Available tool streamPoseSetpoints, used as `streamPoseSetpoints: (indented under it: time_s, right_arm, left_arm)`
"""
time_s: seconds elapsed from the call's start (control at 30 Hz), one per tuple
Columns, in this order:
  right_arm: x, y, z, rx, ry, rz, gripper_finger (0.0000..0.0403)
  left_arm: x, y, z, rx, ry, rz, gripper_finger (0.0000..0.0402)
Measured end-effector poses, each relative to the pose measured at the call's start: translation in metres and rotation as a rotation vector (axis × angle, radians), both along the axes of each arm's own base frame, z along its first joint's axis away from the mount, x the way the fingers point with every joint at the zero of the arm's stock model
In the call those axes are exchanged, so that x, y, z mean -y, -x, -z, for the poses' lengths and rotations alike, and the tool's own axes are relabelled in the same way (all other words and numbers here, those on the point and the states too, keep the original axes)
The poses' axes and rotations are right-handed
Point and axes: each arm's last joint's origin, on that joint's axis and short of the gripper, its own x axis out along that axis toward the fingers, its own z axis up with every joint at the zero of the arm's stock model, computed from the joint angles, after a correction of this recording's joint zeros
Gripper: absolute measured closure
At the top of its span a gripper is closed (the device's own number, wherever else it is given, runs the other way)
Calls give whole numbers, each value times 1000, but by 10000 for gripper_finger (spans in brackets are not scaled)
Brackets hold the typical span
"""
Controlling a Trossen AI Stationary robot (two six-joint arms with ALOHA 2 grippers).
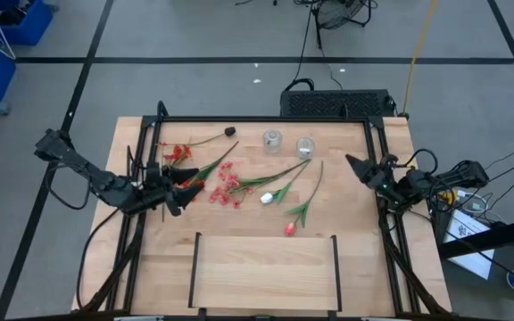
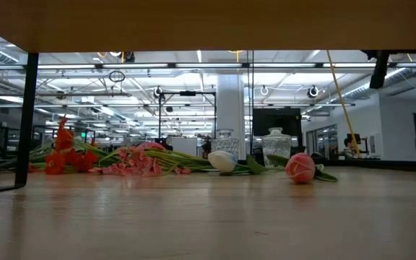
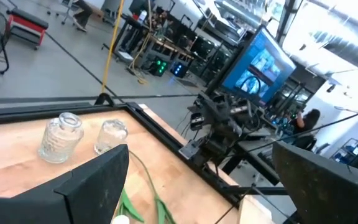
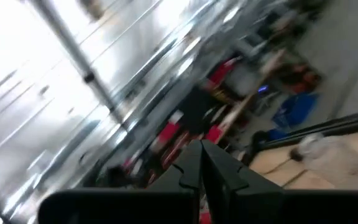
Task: Pick and place flowers into a vace then onto a shelf
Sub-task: Put the pink tulip into the right transparent vase
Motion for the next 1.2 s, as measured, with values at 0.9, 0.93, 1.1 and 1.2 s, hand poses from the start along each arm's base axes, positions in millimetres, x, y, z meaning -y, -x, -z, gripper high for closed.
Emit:
streamPoseSetpoints:
  time_s: [0.9,0.93,1.1,1.2]
  right_arm:
    - [-11,-80,-43,-1002,439,-690,293]
    - [-10,-86,-46,-1019,460,-695,289]
    - [-1,-111,-43,-1244,496,-802,285]
    - [3,-123,-38,-1342,522,-870,291]
  left_arm:
    - [-2,-7,-1,-17,-91,75,2]
    - [-3,-7,-1,-17,-96,71,2]
    - [-3,-7,-1,12,-33,78,2]
    - [-3,-7,-2,24,-5,80,2]
